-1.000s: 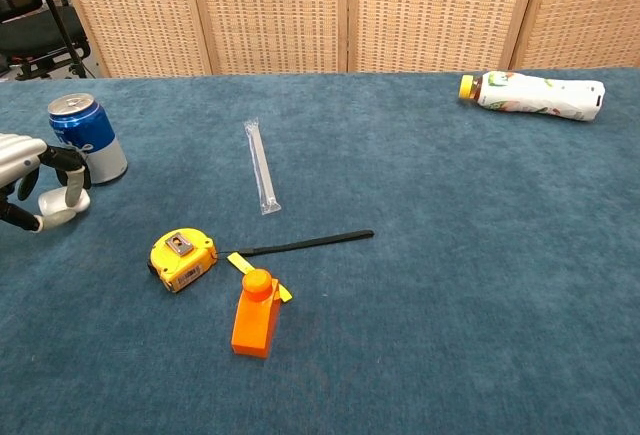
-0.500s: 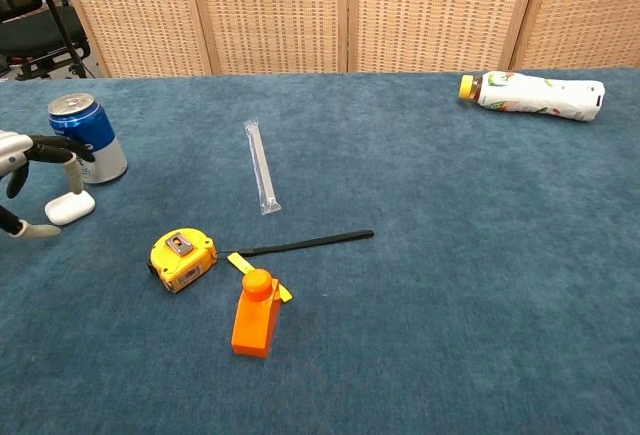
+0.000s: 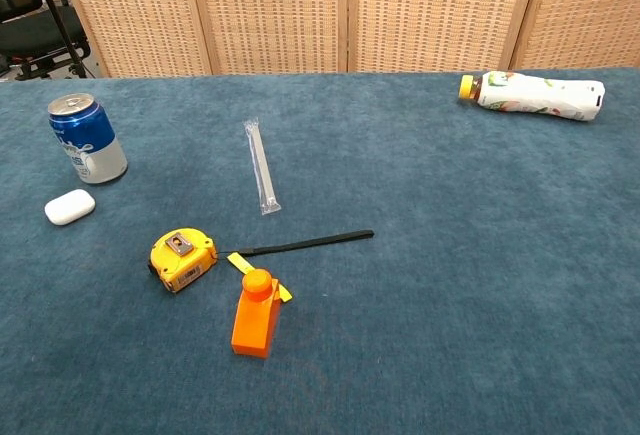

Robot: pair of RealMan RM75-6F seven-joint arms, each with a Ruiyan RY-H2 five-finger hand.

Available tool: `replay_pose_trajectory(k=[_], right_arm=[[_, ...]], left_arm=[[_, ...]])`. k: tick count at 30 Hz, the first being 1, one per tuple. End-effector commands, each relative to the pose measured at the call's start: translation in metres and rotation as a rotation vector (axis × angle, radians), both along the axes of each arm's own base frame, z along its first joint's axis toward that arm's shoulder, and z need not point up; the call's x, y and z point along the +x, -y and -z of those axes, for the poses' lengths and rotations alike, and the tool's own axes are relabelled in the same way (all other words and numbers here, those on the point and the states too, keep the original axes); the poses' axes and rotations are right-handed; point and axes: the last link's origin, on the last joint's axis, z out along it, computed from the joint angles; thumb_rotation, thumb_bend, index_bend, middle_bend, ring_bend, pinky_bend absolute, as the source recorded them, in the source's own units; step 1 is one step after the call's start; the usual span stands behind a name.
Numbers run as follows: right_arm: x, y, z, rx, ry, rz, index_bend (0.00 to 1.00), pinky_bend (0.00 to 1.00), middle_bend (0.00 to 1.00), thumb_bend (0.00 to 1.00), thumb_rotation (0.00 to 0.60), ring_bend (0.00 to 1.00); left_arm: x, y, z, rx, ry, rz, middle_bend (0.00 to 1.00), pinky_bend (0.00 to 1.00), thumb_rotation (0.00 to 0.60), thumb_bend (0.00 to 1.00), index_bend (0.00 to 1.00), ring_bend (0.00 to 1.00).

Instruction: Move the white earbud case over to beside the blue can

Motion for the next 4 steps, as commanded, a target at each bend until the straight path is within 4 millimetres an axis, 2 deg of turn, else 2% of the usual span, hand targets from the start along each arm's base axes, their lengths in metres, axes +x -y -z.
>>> replay_pose_trajectory(k=[1, 4], right_arm=[[0.000, -0.001, 0.000, 0.000, -0.004, 0.004, 0.00, 0.00, 0.00, 0.00, 0.600, 0.00], [0.001, -0.002, 0.000, -0.001, -0.016, 0.006, 0.00, 0.00, 0.00, 0.00, 0.600, 0.00]], left_arm=[[-0.020, 0.027, -0.043, 0.051, -0.015, -0.164, 0.00, 0.06, 0.600, 0.00, 0.03, 0.00], [-0.002, 0.039, -0.052, 0.074, -0.006, -0.256, 0.00, 0.00, 0.600, 0.00, 0.00, 0.00]])
